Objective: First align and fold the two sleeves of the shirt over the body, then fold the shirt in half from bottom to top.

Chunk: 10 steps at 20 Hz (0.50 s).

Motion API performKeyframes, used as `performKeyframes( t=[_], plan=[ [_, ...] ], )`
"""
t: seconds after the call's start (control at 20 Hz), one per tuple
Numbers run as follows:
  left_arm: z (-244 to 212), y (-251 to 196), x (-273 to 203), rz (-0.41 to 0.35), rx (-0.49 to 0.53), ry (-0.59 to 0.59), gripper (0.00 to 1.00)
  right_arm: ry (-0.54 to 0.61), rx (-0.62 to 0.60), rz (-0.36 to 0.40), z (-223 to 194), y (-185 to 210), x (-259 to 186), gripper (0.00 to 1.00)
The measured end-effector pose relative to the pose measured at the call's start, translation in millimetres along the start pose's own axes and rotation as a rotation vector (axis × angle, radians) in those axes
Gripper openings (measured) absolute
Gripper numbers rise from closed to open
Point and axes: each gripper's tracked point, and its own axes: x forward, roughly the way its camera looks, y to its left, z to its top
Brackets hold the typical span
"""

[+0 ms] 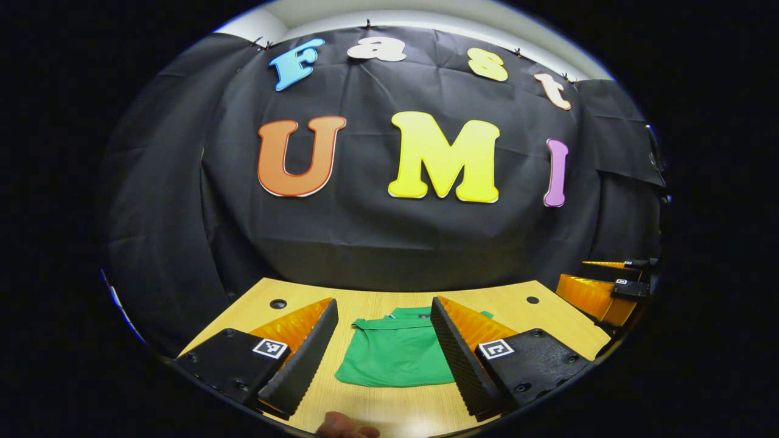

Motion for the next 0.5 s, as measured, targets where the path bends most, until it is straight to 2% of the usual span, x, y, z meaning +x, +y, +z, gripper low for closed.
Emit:
performKeyframes(
  t=[0.25,0.35,0.4,0.45,0.5],
  plan=[
    [2.5,-9.4,-60.6,-0.015,-0.014,-0.032,1.0,-0.044,-0.018,0.0,6.8,17.5,-65.6,0.92],
    [-2.1,-9.8,-83.4,-0.014,-0.013,-0.031,0.98,-0.052,-0.015,-0.01,2.6,19.8,-87.5,0.92],
    [-3.5,-10.7,-92.4,-0.014,-0.014,-0.032,0.9,-0.054,-0.012,-0.011,-0.5,23.1,-95.4,0.92],
    [-6.5,-10.3,-100.0,-0.014,-0.017,-0.033,1.0,-0.053,-0.011,-0.007,-4.0,24.5,-102.7,0.92],
    [-8.5,-9.2,-106.9,-0.009,-0.026,-0.034,0.98,-0.05,-0.018,-0.006,-9.5,24.4,-108.7,0.92]
  ],
)
